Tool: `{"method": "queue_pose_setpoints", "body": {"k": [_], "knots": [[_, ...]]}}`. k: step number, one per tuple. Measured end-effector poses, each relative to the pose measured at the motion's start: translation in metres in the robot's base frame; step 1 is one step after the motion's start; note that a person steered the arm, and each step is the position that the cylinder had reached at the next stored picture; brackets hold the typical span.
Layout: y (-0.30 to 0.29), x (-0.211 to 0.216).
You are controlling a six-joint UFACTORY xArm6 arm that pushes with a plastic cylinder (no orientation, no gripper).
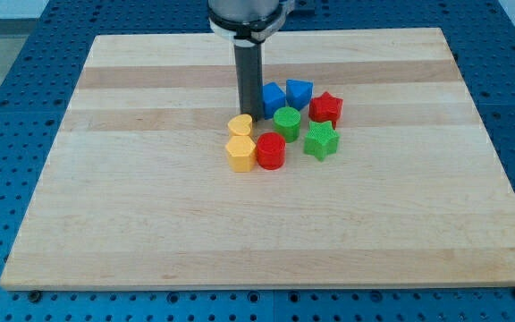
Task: Push red star towards red circle
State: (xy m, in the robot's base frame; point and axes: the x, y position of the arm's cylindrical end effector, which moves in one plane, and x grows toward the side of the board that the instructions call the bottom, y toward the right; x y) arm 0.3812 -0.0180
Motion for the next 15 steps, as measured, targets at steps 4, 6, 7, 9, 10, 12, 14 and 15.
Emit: {"method": "queue_pose_setpoints", "body": {"k": [4, 6, 7, 9, 10, 12, 14, 15], "knots": [[0.025, -0.010], [0.025, 0.008], [0.025, 0.017], [0.017, 0.034], [0.015, 0.043], [0.019, 0.061], [0.070, 0.061], [0.099, 0.061]]}}
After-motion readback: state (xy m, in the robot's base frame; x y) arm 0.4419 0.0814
